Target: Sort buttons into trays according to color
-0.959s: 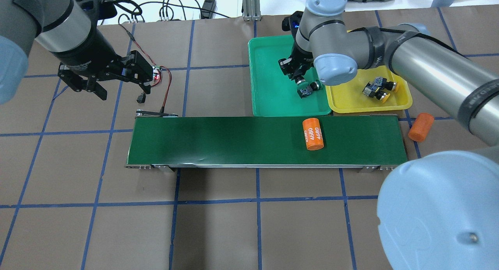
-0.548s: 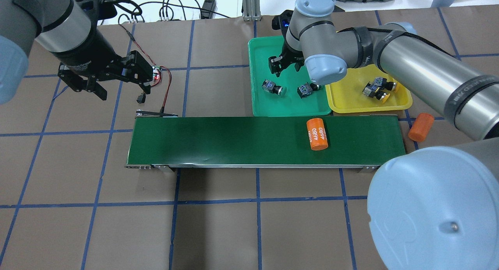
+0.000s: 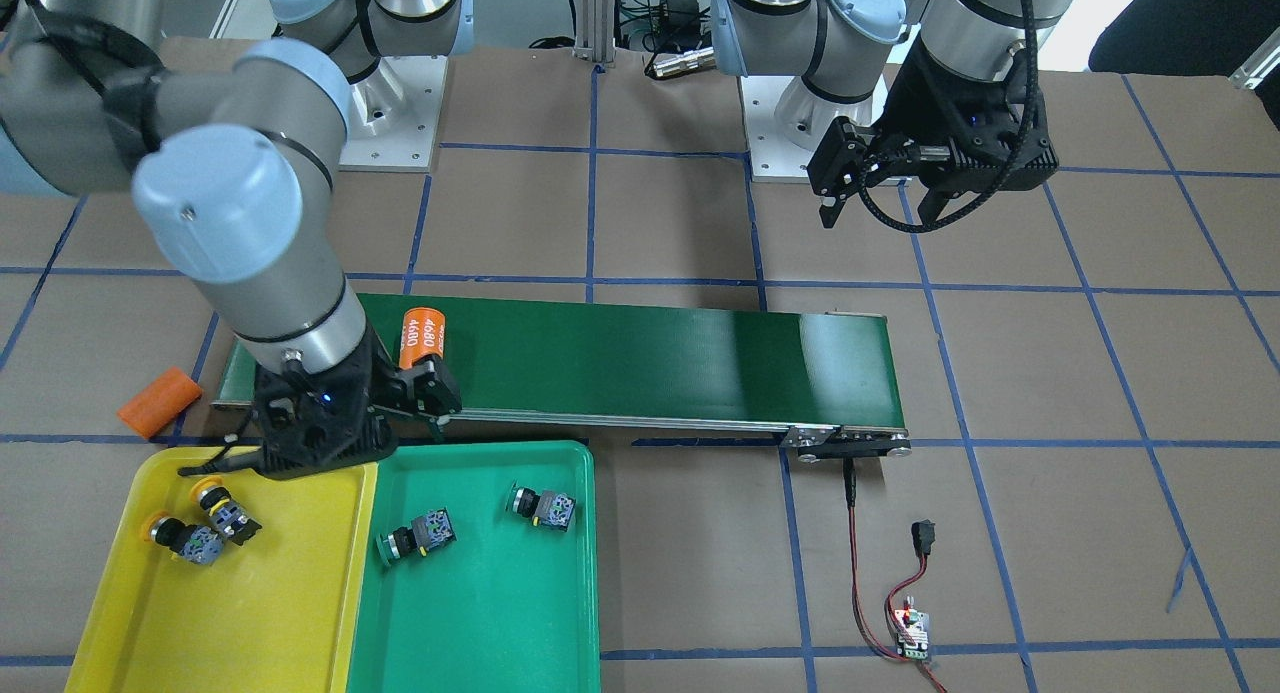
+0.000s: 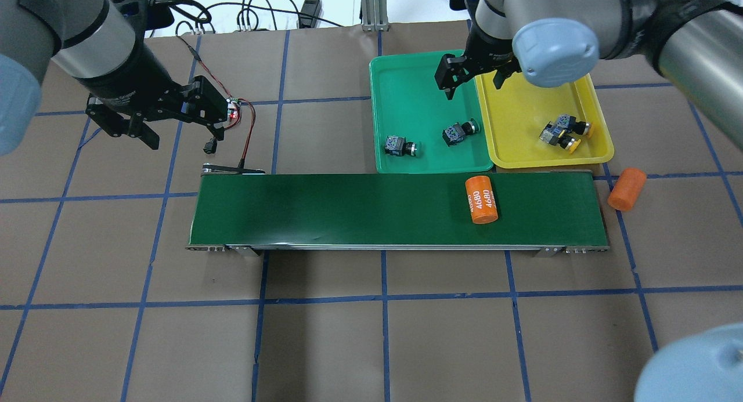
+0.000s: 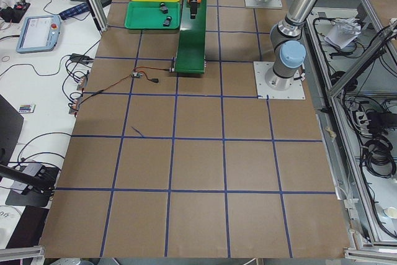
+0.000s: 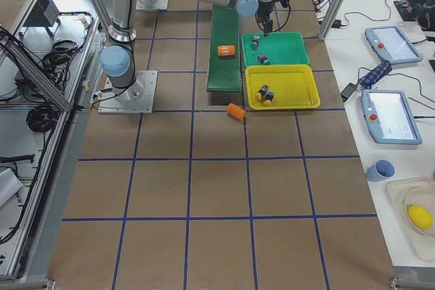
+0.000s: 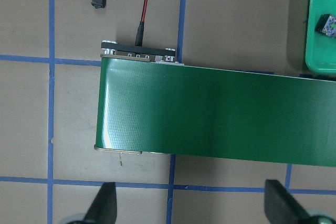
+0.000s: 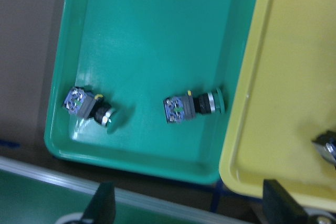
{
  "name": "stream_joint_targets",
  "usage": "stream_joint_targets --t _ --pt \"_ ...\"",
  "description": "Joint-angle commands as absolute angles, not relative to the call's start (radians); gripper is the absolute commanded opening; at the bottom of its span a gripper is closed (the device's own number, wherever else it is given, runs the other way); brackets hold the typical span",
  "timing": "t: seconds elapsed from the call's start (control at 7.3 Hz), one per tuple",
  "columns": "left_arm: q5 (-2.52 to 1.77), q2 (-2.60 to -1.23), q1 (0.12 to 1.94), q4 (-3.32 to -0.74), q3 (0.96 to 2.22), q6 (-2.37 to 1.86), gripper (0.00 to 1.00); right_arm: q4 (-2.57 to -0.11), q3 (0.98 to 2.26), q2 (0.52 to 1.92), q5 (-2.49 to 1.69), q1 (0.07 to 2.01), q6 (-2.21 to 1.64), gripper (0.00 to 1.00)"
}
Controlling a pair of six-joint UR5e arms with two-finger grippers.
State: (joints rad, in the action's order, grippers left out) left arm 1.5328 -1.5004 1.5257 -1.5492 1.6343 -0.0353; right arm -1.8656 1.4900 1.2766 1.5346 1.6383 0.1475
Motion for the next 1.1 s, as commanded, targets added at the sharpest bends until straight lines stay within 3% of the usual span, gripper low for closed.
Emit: stream_joint_targets --t 0.0,0.27,0.96 --pt "1.534 -1.502 1.525 -1.549 1.632 -0.035 1.0 -1.61 1.509 1.495 1.6 1.617 0.15 1.0" --pt "1.534 -1.5 1.525 -1.549 1.634 -0.035 1.0 -1.591 1.538 1.569 1.582 1.623 0.134 1.0" --pt "1.534 -1.499 1.525 -1.549 1.632 -0.035 1.0 -1.601 1.545 1.569 1.523 1.618 0.07 1.0"
